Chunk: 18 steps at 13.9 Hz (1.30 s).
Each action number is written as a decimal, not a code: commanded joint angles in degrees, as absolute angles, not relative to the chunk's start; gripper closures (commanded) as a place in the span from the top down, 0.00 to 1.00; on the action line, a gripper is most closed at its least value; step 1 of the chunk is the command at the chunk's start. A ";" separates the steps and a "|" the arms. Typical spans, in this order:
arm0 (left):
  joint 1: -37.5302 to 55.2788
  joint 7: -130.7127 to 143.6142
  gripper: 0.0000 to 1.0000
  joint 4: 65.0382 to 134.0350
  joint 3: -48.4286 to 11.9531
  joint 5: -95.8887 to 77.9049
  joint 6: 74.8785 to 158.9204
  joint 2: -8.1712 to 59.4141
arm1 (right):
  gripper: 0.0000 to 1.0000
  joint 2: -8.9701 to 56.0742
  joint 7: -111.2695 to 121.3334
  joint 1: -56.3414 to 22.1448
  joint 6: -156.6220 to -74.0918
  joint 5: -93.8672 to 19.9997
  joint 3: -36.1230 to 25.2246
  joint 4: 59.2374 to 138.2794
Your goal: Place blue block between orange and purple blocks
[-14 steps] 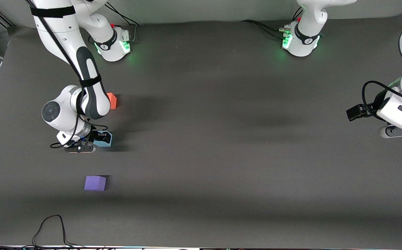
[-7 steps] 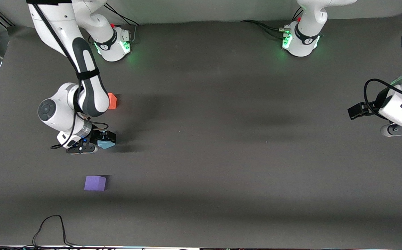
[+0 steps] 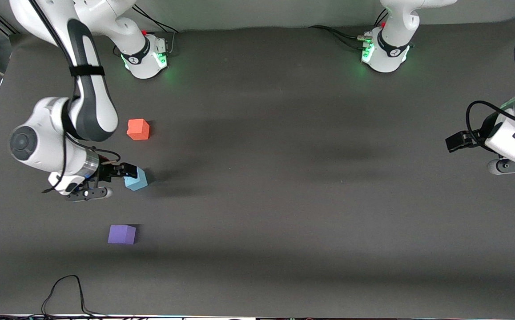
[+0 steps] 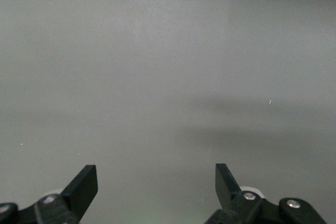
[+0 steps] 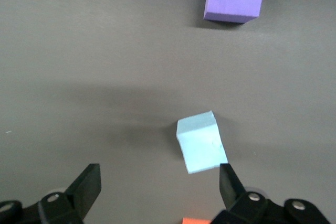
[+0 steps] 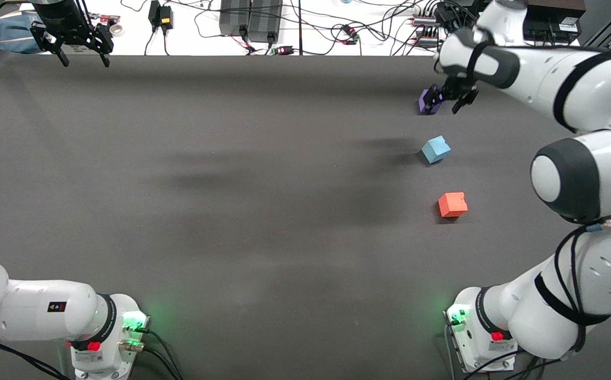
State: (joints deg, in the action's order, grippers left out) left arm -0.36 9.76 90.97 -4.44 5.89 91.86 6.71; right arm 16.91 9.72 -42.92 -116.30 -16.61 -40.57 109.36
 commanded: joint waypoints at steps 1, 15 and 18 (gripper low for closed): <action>0.00 8.88 1.00 90.44 -4.22 6.24 90.88 6.59 | 1.00 11.89 6.24 -42.02 -108.92 -10.56 -38.78 105.83; -0.62 8.35 1.00 86.49 -3.96 5.37 89.30 6.15 | 1.00 -9.58 3.43 -3.69 -94.22 -1.32 -0.53 104.59; -0.70 8.44 1.00 85.96 -3.78 4.48 89.74 6.24 | 1.00 -9.06 3.43 -3.69 -94.22 -0.45 -0.62 103.71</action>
State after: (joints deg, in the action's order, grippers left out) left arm -0.58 9.41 87.02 -4.03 5.32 90.34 6.41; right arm -9.48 4.93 -4.12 -94.53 -2.37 -1.24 104.84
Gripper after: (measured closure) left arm 0.000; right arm 0.000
